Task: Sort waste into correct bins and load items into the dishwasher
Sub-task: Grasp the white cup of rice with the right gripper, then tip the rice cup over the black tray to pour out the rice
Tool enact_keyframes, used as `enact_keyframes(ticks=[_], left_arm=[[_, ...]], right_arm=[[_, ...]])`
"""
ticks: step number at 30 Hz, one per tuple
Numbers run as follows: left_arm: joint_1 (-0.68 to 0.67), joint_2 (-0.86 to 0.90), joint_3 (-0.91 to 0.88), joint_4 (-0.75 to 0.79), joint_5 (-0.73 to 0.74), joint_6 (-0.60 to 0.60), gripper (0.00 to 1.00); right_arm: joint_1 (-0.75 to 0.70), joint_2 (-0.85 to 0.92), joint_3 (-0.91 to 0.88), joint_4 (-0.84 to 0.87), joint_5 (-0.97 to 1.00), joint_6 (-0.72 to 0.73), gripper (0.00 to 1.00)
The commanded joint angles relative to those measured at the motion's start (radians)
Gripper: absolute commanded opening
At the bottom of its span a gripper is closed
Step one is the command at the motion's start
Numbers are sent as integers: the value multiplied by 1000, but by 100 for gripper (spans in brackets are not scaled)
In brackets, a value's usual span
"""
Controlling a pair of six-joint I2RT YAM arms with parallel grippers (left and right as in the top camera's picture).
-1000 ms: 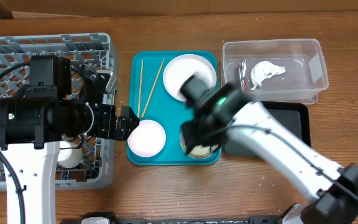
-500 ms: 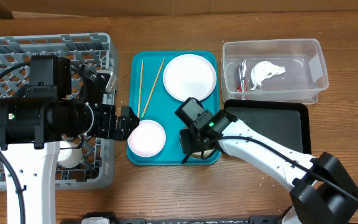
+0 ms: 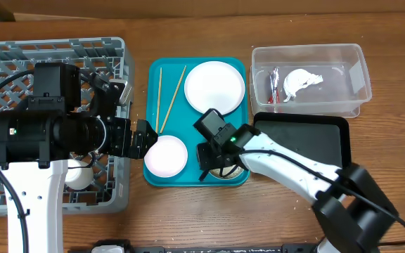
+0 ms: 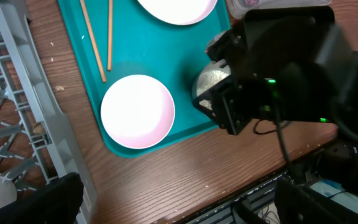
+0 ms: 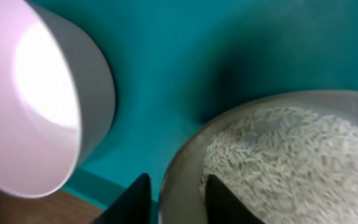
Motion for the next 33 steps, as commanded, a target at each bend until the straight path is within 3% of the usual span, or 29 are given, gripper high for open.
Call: enact_keyframes(ticks=[1,3,12,17,20,26,33], left_arm=[[-5,0,18,2,0,18,100],[-5,0,18,2,0,18,100],[-5,0,18,2,0,18,100],[-5,0,18,2,0,18,100],[-5,0,18,2,0,18,100],[-5,0,18,2,0,18,100],[-5,0,18,2,0,18,100]], right_arm=[[5,26,-2,8,-16,33,22],[2,25,1,6,-5,33,4],[-62,-87,101,-181,-28,1,4],[-142,-237,115,-173,-266,-51,4],[-237,-319,115,-183,-413,-87,4],[-458,-395,115,-332,-495,-219,4],[-724,-376,76,-417,-727,-500,4]])
